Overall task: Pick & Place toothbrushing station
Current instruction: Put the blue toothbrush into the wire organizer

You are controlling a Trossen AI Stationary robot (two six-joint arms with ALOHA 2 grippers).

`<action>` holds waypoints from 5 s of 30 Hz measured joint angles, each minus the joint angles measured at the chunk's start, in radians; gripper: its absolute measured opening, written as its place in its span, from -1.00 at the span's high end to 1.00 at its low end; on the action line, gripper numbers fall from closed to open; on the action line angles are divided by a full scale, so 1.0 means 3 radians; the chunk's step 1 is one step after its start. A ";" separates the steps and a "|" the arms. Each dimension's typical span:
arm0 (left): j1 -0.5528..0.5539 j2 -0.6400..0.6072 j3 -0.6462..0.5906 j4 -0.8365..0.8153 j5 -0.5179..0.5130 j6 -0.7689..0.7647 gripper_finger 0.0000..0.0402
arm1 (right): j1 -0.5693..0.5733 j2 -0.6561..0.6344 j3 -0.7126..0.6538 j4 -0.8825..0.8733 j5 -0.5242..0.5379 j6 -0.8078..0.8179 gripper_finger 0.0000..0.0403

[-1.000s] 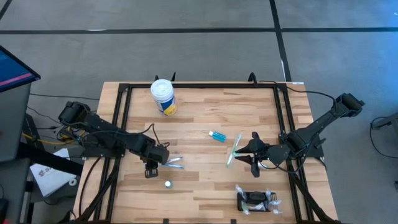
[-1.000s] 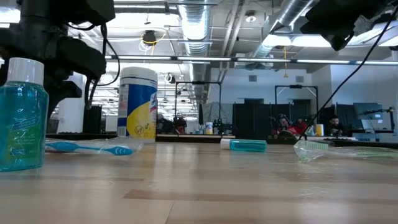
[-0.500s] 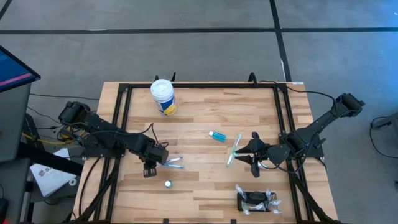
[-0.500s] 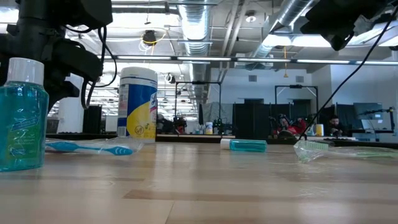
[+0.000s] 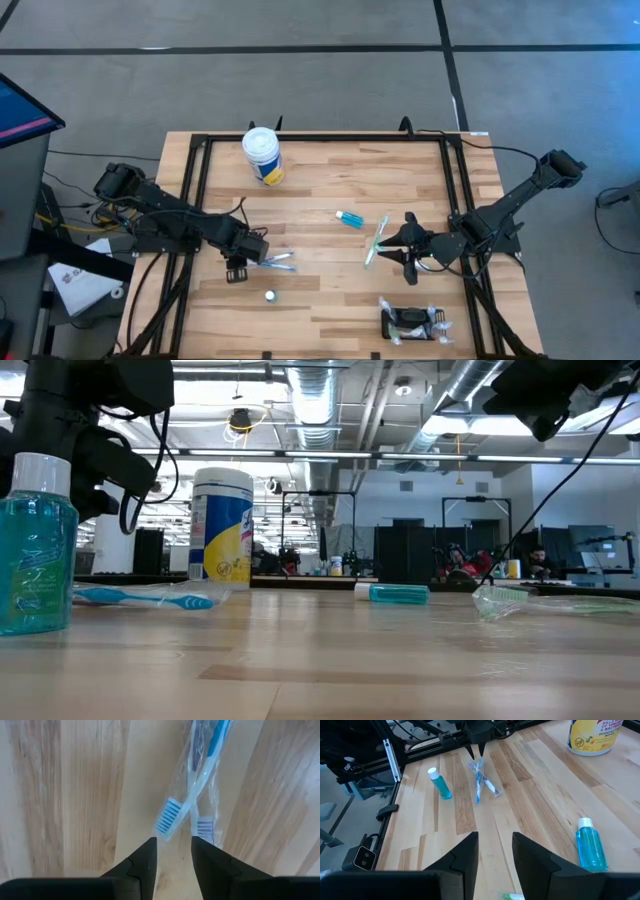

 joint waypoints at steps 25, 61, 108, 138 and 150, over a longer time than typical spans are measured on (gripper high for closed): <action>0.0000 0.0001 -0.0256 0.0051 -0.0010 -0.0109 0.53 | 0.0001 0.0009 0.0000 -0.0001 -0.0001 0.0025 0.45; 0.0000 0.0001 0.1065 -0.0670 -0.0120 -0.0105 1.00 | -0.0107 0.0009 0.0000 0.0185 0.0061 -0.0313 0.45; 0.0764 0.0014 0.1316 0.0938 0.1284 -0.0618 1.00 | -0.0561 0.1918 0.1921 -0.0508 -0.0084 -0.2516 0.45; 0.0764 0.0015 0.1316 0.1020 0.1330 -0.0612 1.00 | -0.0567 0.2076 0.1946 0.0112 -0.0277 -0.3169 0.31; 0.0764 0.0015 0.1316 0.1062 0.1373 -0.0603 1.00 | -0.0626 0.2291 0.1997 0.0325 -0.0289 -0.3233 0.09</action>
